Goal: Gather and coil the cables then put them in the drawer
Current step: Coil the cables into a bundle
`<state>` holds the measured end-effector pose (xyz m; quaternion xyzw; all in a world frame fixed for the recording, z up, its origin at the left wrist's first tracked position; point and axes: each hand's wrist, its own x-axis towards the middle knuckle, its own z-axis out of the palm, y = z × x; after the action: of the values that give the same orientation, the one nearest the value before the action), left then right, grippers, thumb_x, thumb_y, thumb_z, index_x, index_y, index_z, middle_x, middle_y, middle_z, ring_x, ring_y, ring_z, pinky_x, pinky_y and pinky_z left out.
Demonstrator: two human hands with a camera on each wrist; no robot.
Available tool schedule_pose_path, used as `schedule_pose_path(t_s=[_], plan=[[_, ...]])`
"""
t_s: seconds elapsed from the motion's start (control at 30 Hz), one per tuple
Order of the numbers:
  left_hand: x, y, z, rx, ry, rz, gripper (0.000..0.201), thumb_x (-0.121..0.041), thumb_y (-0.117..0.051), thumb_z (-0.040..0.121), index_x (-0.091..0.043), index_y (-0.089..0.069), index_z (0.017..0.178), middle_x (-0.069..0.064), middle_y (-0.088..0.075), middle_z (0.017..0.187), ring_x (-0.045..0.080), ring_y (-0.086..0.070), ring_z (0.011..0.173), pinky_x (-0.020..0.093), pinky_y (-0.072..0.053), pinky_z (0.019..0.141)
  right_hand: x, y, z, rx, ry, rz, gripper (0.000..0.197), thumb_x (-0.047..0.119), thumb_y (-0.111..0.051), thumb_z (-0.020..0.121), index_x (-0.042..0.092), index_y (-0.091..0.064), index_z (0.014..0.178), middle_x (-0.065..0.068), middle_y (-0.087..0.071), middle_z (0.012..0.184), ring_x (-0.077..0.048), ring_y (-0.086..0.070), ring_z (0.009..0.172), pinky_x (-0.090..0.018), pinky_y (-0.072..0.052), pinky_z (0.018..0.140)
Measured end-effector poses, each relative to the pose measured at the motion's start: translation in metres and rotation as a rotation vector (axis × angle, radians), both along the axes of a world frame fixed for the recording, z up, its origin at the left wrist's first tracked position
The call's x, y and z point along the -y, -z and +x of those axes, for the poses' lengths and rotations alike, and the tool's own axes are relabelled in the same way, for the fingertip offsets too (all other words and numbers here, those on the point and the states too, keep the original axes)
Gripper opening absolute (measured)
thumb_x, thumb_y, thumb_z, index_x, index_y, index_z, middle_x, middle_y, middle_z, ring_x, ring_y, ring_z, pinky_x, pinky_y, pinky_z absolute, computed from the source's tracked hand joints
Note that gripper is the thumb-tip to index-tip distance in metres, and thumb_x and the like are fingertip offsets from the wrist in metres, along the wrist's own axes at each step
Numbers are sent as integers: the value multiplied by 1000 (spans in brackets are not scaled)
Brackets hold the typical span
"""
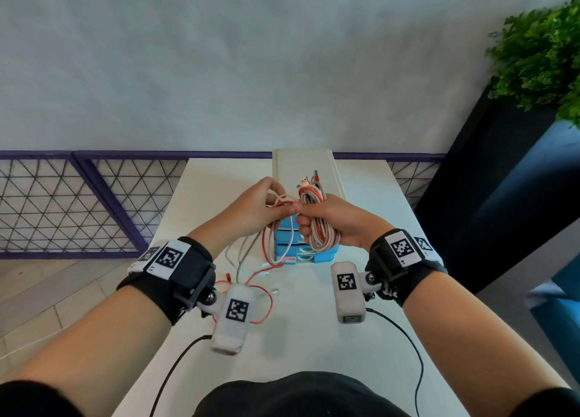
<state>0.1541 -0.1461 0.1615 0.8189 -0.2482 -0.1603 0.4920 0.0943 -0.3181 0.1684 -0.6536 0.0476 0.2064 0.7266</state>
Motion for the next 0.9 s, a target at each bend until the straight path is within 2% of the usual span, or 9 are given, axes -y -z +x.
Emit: schedule_pose_path(t_s=[0.07,0.2,0.3,0.4,0.47,0.57,0.67,0.8,0.9], plan=[[-5,1,0,-237,33,-72,22,-31,-57,90,-11,-48,93,3,-57,69,11,-55,49,24,-49,52,4,3,3,9,46,-7,11,16,-55,95,10,-55,86,-1,-52,62,-14,-54,55,-29,-50,61],[-15,-1,-5,-718,174,-173,43,-51,-36,92,-13,-52,83,-4,-41,57,12,-43,49,24,-50,60,12,6,6,43,113,-2,13,16,-57,94,10,-55,82,0,-53,59,-13,-53,54,-28,-50,58],[-21,0,-7,-860,183,-224,44,-49,-29,96,-15,-49,76,-7,-35,50,10,-37,45,23,-40,64,16,7,9,59,157,16,11,16,-57,94,11,-53,85,1,-53,58,-13,-52,56,-30,-49,61],[-26,5,-9,-882,230,-309,39,-39,-28,98,-14,-49,78,-3,-44,57,13,-49,55,25,-45,75,17,9,9,57,195,27,13,16,-56,95,11,-53,83,1,-53,59,-14,-53,56,-31,-50,61],[-27,10,-10,-849,234,-371,35,-32,-28,99,-12,-49,80,-1,-51,63,16,-57,65,24,-52,76,16,10,10,46,233,52,12,17,-56,95,11,-54,85,1,-54,59,-13,-53,55,-31,-51,60],[-19,12,-15,-690,156,-396,32,-27,-27,101,-13,-46,79,-1,-46,62,14,-56,60,21,-51,68,10,13,11,37,288,70,19,27,-57,94,9,-55,91,0,-55,60,-13,-55,55,-30,-54,58],[0,10,-23,-312,66,-242,32,-24,-24,102,-14,-43,78,0,-38,62,9,-54,50,20,-49,60,-1,16,15,62,343,32,34,42,-58,91,7,-57,94,-2,-53,65,-13,-58,54,-31,-55,58],[18,6,-36,108,46,86,28,-33,-27,101,-24,-42,80,-1,-50,70,14,-53,56,33,-45,62,-14,12,16,39,304,97,42,51,-60,85,9,-56,83,-7,-56,67,-18,-62,60,-32,-56,63],[25,-1,-41,321,20,283,30,-35,-25,101,-18,-46,114,0,-56,85,18,-54,72,31,-41,63,-18,7,14,26,280,98,42,50,-65,82,12,-51,72,-5,-51,58,-17,-57,55,-28,-53,56]])
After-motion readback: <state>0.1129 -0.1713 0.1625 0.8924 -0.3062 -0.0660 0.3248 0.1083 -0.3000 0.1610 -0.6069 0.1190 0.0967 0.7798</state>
